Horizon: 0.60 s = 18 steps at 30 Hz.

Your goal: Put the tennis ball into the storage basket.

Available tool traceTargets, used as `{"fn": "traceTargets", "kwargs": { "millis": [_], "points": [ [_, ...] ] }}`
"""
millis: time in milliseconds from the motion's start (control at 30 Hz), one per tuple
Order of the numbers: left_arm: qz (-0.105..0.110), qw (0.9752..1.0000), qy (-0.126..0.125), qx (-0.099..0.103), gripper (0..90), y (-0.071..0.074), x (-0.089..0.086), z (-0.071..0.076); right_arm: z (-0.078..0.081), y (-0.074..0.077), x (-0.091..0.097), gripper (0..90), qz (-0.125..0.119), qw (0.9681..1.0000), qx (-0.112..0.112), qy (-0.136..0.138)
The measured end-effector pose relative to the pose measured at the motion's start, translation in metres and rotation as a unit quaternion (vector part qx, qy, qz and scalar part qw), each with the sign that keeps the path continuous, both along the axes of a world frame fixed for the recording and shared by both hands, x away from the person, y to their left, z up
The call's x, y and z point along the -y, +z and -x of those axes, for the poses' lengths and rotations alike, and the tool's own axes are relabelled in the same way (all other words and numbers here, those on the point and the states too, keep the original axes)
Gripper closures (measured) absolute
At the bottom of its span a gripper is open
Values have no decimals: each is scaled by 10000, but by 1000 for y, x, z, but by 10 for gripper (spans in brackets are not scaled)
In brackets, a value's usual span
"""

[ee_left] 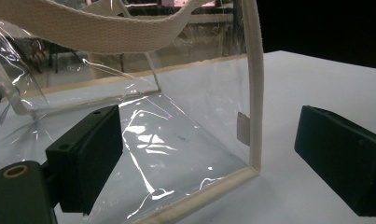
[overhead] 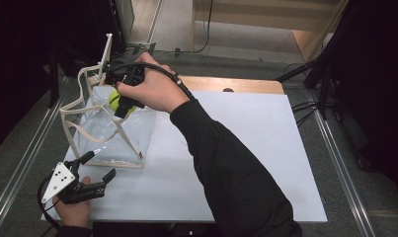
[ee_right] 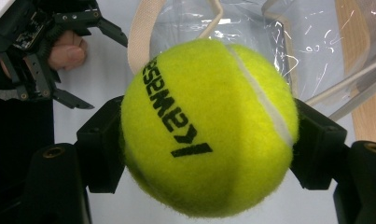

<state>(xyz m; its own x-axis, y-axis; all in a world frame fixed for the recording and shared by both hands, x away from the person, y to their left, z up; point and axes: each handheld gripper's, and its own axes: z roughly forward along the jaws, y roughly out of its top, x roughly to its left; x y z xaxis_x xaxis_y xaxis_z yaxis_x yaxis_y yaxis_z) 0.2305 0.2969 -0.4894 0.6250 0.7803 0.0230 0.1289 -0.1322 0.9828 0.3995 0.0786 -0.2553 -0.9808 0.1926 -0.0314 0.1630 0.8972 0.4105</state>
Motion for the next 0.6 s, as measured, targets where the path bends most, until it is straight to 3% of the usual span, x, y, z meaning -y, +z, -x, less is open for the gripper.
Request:
{"fn": "traceTargets", "kwargs": {
  "millis": [600],
  "points": [
    [88, 10000, 9, 5, 83, 0, -1, 0, -14, -6, -22, 237, 46, 10000, -6, -77]
  ]
}}
